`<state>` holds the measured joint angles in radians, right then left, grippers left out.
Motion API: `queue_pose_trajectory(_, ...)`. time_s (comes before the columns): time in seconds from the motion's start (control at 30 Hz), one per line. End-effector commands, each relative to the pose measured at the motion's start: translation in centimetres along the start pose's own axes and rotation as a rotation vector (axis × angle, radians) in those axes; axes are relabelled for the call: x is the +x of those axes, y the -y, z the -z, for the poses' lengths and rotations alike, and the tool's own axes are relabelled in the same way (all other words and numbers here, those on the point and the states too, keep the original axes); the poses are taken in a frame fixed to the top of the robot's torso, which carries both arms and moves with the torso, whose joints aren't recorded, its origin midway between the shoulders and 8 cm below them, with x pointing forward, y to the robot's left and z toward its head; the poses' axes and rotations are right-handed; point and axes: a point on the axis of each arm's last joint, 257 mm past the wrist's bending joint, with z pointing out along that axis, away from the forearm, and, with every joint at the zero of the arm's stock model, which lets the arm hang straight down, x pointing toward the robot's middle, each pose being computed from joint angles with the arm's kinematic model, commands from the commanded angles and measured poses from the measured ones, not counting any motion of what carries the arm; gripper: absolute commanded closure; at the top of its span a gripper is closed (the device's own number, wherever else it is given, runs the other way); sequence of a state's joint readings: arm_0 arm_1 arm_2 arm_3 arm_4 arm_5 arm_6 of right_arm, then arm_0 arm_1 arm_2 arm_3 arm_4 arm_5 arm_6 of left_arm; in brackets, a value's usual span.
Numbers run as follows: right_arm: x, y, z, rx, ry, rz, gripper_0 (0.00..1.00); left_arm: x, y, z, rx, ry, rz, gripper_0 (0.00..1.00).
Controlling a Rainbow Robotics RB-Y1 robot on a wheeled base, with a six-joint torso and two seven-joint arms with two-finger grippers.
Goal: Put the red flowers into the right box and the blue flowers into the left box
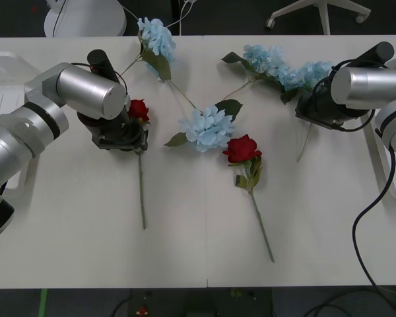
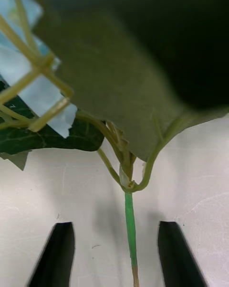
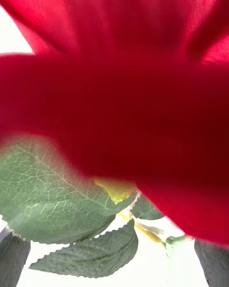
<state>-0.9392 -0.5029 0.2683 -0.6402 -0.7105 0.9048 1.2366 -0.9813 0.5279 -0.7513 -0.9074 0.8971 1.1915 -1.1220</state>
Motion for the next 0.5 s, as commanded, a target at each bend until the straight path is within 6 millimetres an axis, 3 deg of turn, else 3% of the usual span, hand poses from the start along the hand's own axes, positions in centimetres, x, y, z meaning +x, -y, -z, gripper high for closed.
queue_pose_trajectory(0.03,-2.3,-3.2,1.2,-0.029,0.040,0.095,0.97,0.6,1.1,-1.2,-0.010,0.013,0.003,0.00)
queue_pose_trajectory(0.23,-2.5,-2.9,1.6,-0.021,0.030,0.104,1.00,1.1,0.9,-2.1,-0.033,0.019,-0.039,0.00)
queue_pose_trajectory(0.33,-3.1,-2.0,2.7,-0.010,0.005,0.114,1.00,1.5,0.9,-2.3,-0.039,0.014,-0.053,0.00)
queue_pose_trajectory(0.4,-3.5,-1.7,3.7,-0.019,-0.015,0.145,1.00,1.6,1.1,-2.5,-0.042,0.015,-0.066,0.44)
queue_pose_trajectory(0.43,-3.8,-1.6,4.4,-0.033,-0.024,0.161,1.00,1.6,1.1,-2.6,-0.045,0.019,-0.073,0.82)
queue_pose_trajectory(0.47,-4.2,-1.5,5.2,-0.046,-0.029,0.189,1.00,1.6,1.0,-2.7,-0.047,0.023,-0.078,1.00)
queue_pose_trajectory(0.5,-4.5,-1.4,5.8,-0.056,-0.033,0.214,1.00,1.6,1.0,-2.8,-0.048,0.024,-0.083,1.00)
